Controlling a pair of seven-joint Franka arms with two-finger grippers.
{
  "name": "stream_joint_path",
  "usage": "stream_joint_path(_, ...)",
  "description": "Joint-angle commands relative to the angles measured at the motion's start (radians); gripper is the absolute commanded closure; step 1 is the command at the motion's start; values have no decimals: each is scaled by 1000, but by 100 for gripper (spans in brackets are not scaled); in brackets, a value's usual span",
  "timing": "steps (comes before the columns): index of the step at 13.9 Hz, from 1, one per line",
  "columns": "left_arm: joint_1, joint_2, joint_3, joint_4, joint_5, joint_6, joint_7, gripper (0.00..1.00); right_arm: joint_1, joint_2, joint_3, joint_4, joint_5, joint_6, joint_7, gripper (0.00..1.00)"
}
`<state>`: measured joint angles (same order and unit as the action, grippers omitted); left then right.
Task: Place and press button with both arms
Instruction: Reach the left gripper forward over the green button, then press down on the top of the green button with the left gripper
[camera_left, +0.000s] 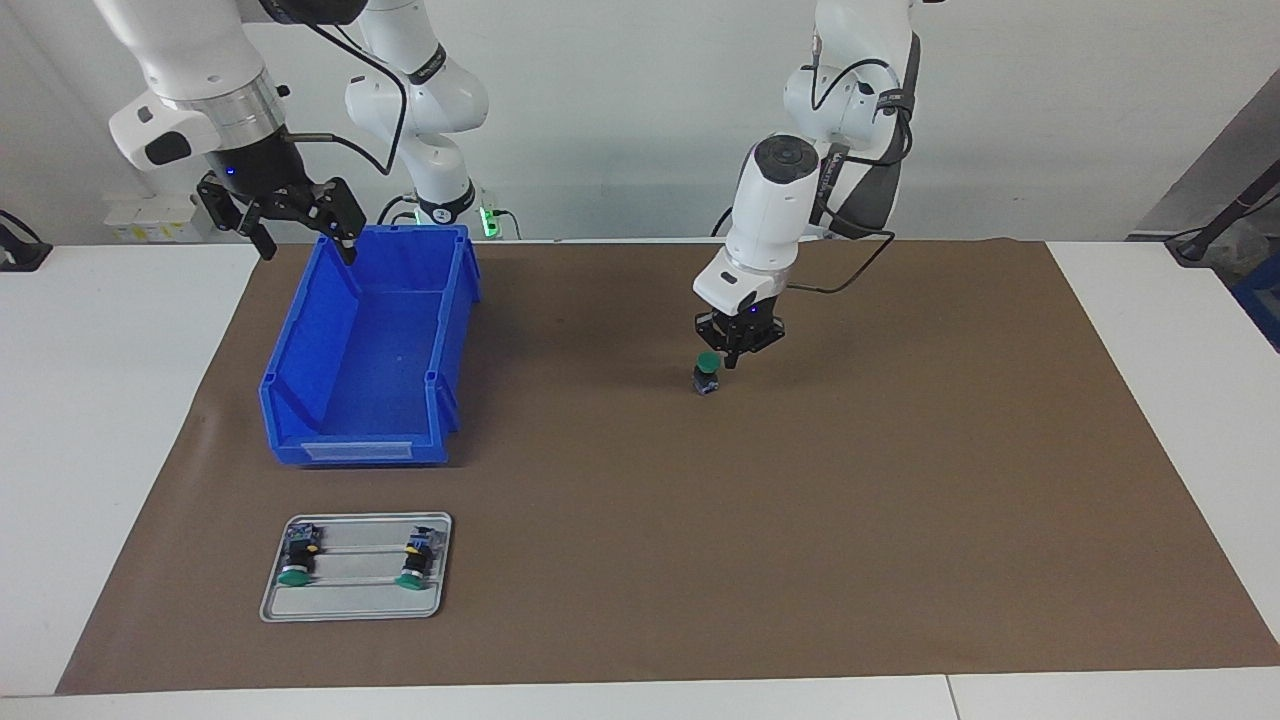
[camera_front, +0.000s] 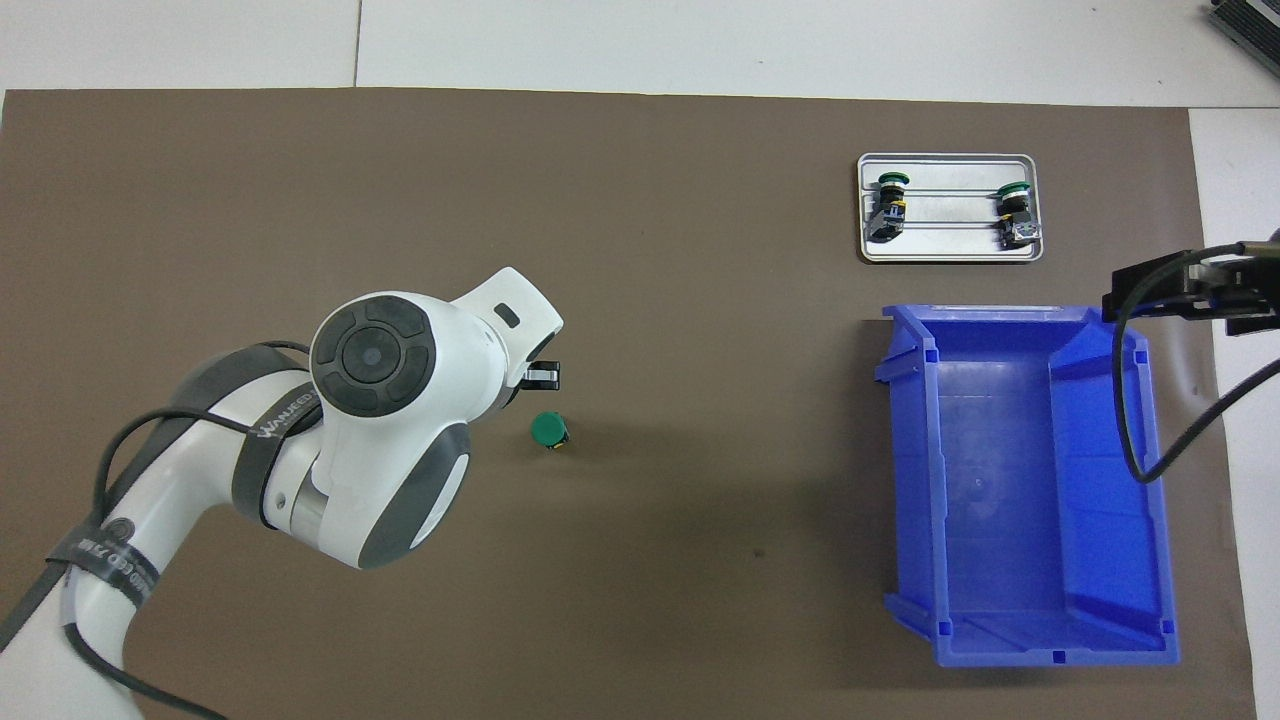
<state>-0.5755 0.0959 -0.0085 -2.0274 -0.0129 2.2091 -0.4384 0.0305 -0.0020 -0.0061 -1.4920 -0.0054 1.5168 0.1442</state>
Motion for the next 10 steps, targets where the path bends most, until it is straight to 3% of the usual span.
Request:
stream_joint_path(1,-38,-10,16,-54,4,20,-19,100,-11,-4,5,-4,24,-9,-23,0)
stream_joint_path(10,-73,-12,16,-97,-6,76,-74,100,-11,-4,5,-4,24,-9,-23,0)
